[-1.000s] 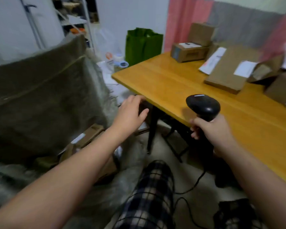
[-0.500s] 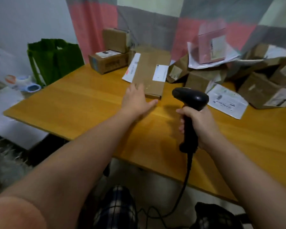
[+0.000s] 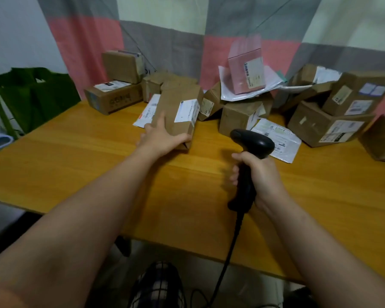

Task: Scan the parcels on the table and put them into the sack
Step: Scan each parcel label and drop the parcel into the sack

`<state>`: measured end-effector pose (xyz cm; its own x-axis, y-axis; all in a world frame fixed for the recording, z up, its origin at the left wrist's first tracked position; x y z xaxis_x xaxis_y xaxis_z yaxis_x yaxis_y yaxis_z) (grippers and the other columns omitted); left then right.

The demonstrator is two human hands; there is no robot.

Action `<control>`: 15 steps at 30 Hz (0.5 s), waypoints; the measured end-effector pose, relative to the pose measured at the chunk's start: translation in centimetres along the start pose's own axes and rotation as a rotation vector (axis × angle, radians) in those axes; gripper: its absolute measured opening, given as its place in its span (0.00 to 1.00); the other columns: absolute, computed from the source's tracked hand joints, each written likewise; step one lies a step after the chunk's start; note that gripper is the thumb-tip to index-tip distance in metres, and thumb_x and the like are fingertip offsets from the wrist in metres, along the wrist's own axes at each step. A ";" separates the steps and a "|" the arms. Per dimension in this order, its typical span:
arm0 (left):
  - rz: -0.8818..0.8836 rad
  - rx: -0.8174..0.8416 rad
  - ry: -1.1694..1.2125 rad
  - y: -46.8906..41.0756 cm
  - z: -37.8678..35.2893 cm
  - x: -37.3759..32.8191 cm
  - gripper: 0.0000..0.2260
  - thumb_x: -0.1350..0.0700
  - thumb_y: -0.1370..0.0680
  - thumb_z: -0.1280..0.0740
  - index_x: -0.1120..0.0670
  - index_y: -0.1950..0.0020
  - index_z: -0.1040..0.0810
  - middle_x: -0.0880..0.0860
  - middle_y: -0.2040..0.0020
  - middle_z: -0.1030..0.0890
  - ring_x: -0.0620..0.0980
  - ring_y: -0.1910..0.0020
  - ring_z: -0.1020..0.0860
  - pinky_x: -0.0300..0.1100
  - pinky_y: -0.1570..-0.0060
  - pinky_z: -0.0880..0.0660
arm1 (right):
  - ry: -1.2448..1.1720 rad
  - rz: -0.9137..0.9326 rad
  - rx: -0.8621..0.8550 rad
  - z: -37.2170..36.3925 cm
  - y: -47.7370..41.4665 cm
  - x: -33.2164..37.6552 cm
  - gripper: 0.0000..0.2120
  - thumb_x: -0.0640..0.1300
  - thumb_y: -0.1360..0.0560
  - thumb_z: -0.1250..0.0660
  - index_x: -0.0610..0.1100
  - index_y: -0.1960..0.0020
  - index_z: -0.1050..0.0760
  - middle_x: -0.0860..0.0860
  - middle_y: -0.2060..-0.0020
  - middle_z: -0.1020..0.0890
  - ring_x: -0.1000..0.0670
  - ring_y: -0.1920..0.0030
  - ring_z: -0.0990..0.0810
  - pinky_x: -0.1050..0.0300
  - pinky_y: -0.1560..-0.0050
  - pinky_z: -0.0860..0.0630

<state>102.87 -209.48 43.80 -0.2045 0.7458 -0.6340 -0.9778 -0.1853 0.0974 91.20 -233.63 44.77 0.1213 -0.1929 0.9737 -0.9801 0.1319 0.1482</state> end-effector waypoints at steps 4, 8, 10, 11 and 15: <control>-0.101 0.054 0.433 6.9 0.0 0.0 0.50 0.30 0.42 0.33 0.37 0.24 0.50 0.52 0.28 0.42 0.56 0.31 0.36 0.47 0.41 0.38 | -0.092 -0.044 0.047 -1.5 1.0 -0.4 0.08 0.40 0.28 0.27 0.40 0.50 0.21 0.43 0.53 0.16 0.48 0.53 0.16 0.52 0.56 0.17; -0.220 0.208 0.609 13.3 -1.7 -1.5 0.44 0.30 0.39 0.33 0.32 0.26 0.47 0.49 0.30 0.35 0.49 0.34 0.30 0.49 0.37 0.31 | -0.119 -0.094 0.156 -4.1 3.7 -0.9 0.18 0.49 0.30 0.27 0.44 0.42 0.21 0.44 0.49 0.18 0.45 0.52 0.18 0.51 0.57 0.20; -0.289 0.294 0.700 15.5 -2.3 -2.6 0.35 0.38 0.31 0.33 0.30 0.28 0.46 0.42 0.39 0.25 0.39 0.43 0.22 0.41 0.45 0.26 | -0.215 -0.106 0.240 -5.4 5.5 -0.8 0.21 0.51 0.33 0.27 0.44 0.42 0.19 0.45 0.51 0.15 0.47 0.56 0.16 0.58 0.65 0.22; -0.314 0.293 0.726 16.1 -2.3 -2.7 0.33 0.44 0.27 0.33 0.30 0.28 0.47 0.38 0.45 0.22 0.35 0.48 0.21 0.37 0.49 0.26 | -0.247 -0.098 0.257 -5.6 6.3 -0.6 0.22 0.51 0.34 0.27 0.44 0.43 0.19 0.46 0.51 0.15 0.49 0.55 0.15 0.59 0.64 0.22; -0.372 0.217 0.700 17.6 -1.4 -2.2 0.39 0.59 0.24 0.32 0.35 0.26 0.54 0.49 0.55 0.15 0.41 0.54 0.18 0.32 0.55 0.25 | -0.300 -0.034 0.189 -3.4 7.7 0.1 0.23 0.50 0.36 0.27 0.43 0.43 0.20 0.46 0.49 0.15 0.49 0.49 0.16 0.55 0.54 0.19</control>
<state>86.18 -215.24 45.87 0.1402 0.1485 -0.9789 -0.9777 0.1767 -0.1132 84.17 -229.38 46.62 0.1302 -0.4744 0.8706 -0.9915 -0.0565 0.1175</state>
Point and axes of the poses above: each hand's wrist, its own y-axis away from the middle knuckle, its own z-axis out of the back of the hand, x = y × z, the point moved 9 cm from there along -y, towards the middle knuckle
